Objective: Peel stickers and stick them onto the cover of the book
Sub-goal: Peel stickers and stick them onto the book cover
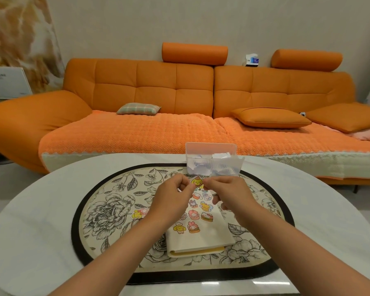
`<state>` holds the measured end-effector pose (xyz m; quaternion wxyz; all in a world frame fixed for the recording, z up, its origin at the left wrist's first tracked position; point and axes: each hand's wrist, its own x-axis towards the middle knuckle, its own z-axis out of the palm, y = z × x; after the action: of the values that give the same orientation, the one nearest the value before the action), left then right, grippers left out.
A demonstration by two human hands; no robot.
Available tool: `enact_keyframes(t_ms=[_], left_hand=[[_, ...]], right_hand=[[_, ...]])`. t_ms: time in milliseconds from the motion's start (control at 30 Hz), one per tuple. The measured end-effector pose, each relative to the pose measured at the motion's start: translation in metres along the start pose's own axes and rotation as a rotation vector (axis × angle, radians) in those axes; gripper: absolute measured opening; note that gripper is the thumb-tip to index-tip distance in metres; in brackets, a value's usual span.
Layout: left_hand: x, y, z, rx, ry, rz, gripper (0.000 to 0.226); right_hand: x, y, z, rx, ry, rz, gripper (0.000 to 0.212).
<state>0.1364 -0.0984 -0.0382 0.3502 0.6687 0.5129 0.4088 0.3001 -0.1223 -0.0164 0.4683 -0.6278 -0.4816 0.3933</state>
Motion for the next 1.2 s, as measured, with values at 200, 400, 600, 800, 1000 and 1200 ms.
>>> enact_keyframes(t_ms=[200, 400, 600, 800, 1000, 1200], left_hand=[[0.0, 0.001, -0.002, 0.024, -0.023, 0.011, 0.016], [-0.004, 0.001, -0.002, 0.042, -0.074, 0.048, 0.016], [-0.009, 0.005, -0.004, 0.229, -0.141, 0.009, 0.016], [-0.01, -0.005, -0.004, 0.747, -0.214, 0.171, 0.034], [-0.004, -0.027, 0.001, 0.811, -0.321, 0.266, 0.038], [-0.003, -0.033, 0.002, 0.815, -0.318, 0.289, 0.037]], right_hand=[[0.0, -0.001, -0.006, -0.201, 0.025, -0.22, 0.011], [0.0, -0.001, -0.012, -0.258, -0.038, -0.203, 0.015], [-0.005, 0.004, -0.018, -0.398, -0.111, -0.172, 0.02], [-0.005, 0.016, -0.025, -0.443, -0.212, 0.017, 0.026], [-0.014, 0.02, -0.022, -0.487, -0.414, 0.155, 0.027], [-0.015, 0.027, -0.018, -0.522, -0.359, 0.139, 0.034]])
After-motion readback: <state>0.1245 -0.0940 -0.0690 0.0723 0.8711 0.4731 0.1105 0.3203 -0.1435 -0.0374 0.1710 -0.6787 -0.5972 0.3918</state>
